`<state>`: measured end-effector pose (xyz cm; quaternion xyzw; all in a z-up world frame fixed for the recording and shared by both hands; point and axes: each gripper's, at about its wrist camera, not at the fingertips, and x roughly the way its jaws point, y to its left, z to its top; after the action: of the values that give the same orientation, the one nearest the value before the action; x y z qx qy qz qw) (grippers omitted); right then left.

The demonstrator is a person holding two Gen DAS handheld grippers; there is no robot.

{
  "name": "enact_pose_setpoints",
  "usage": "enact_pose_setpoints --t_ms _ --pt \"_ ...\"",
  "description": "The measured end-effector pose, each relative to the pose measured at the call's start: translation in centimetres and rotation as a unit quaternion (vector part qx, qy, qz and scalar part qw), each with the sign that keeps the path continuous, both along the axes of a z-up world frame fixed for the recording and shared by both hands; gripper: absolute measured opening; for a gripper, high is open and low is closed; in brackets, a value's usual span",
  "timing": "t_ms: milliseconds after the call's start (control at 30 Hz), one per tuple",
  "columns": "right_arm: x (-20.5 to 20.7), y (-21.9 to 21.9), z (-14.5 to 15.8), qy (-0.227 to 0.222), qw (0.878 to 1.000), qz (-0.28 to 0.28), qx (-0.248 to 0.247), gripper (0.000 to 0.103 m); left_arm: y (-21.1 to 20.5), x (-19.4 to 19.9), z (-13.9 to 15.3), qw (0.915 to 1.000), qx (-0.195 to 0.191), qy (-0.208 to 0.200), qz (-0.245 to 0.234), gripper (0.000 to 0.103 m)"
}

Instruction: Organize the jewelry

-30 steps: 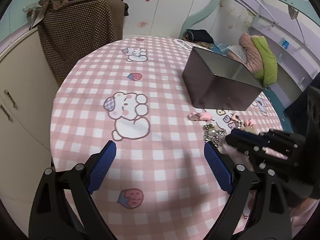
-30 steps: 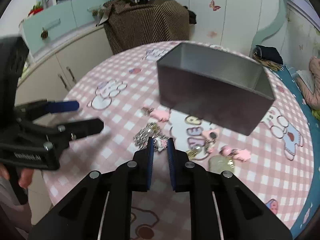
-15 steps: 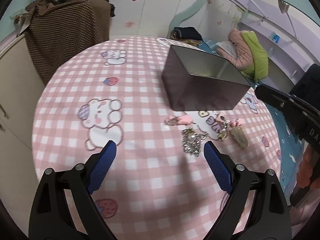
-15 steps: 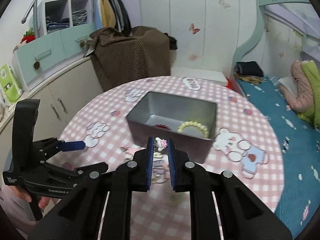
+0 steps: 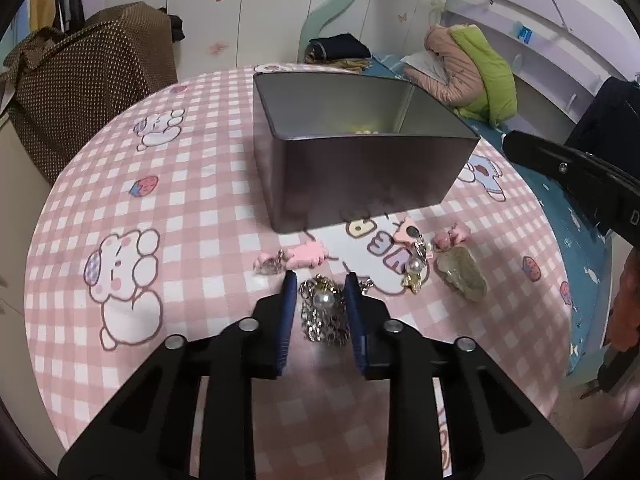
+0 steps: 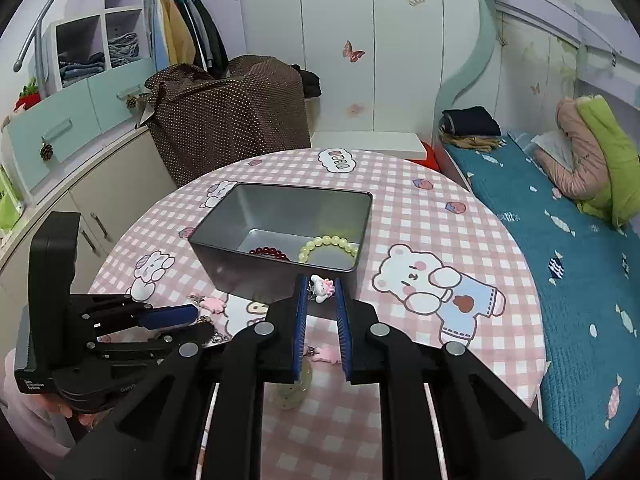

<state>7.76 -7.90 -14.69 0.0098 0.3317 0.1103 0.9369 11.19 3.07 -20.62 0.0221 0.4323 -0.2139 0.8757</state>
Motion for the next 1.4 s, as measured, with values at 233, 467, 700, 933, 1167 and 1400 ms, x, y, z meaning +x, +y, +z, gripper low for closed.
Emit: enact_pose_setpoints --t_ms 233,467,700,933,1167,1400 --pt "0.5 -0.7 -0.5 0.008 1.000 -0.004 0.010 0.013 0.6 -0.1 0.6 0.9998 -0.019 -0.005 -0.007 0.011" --pt "0.4 -1.2 -0.4 0.005 1.000 -0.008 0.016 0.013 2.3 -0.2 2.5 0.9978 -0.064 -0.016 0.003 0.011" --pt "0.4 -1.5 0.6 -0.009 1.000 -0.009 0.015 0.013 3.3 0.1 4.8 0.9944 -0.101 -0.032 0.012 0.011" --pt "1.1 -1.1 2.3 -0.034 0.999 -0.006 0.012 0.013 2.8 1.0 7.6 0.9930 -0.097 -0.067 0.006 0.011" --pt "2.6 -0.5 2.6 -0.041 0.999 0.001 0.012 0.013 1.3 2.9 8.7 0.9913 -0.101 -0.085 -0.006 0.011" --pt "4.1 0.2 1.4 -0.021 1.000 0.013 0.013 0.013 0.4 5.0 7.4 0.9915 -0.113 -0.064 -0.013 0.011"
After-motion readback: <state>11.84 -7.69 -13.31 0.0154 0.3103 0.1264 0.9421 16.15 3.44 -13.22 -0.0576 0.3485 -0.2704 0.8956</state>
